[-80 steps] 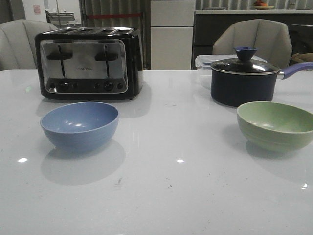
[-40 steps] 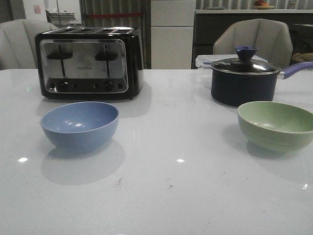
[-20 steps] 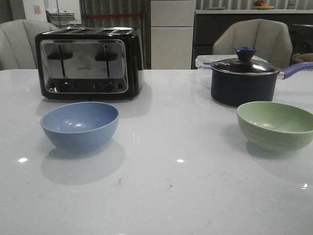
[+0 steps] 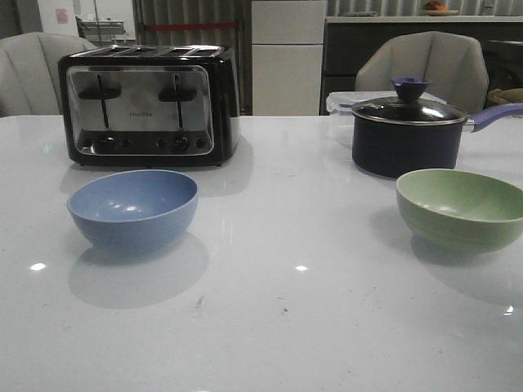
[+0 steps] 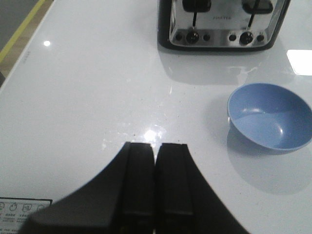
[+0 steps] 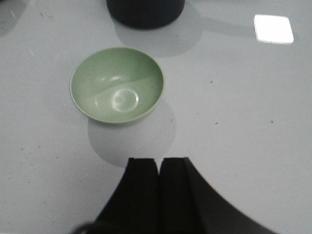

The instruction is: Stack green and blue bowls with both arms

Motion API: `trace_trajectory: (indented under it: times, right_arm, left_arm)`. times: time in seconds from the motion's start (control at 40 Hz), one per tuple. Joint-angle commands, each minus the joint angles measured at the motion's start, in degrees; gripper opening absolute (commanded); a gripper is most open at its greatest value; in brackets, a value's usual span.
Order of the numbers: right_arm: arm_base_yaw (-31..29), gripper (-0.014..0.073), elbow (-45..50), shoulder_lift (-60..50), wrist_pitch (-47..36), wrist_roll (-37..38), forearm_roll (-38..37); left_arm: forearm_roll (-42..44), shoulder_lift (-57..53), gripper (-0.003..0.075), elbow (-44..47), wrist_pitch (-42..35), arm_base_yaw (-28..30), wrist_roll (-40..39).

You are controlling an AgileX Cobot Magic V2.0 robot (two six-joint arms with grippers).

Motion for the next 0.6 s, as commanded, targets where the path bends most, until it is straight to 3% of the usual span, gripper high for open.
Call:
trace_trajectory:
  times: [0.0, 0.15, 0.25, 0.35, 0.42, 0.57]
  right_arm:
    - [0.0, 0.0057, -2.0, 3.2, -3.1, -0.2, 0.2]
    - [0.0, 0.0094, -2.0, 7.6, -2.7, -0.2, 0.2]
    - [0.0, 0.0246, -2.0, 10.1, -3.1, -0.2, 0.2]
    - [0.0, 0.0443, -2.0, 12.3, -4.2, -0.2, 0.2]
    - [0.0, 0.0532, -2.0, 13.8, -5.4, -0.2, 0.2]
    - [-0.5, 0.0553, -4.2, 19.4, -8.4, 0.8, 0.6]
  left_arm:
    - [-0.2, 2.5, 0.0093, -1.8, -3.2, 0.0, -0.5]
    - [-0.1, 5.0, 0.0109, -1.8, -3.1, 0.0, 0.0]
    - [-0.4, 5.7, 0.0223, -1.8, -3.7, 0.0, 0.3]
    - [-3.4, 5.8, 0.0424, -1.8, -4.3, 0.0, 3.5]
    - [-7.0, 5.8, 0.0526, -1.8, -4.3, 0.0, 6.2]
    - [-13.6, 5.8, 0.0549, -1.8, -4.4, -1.4, 11.8]
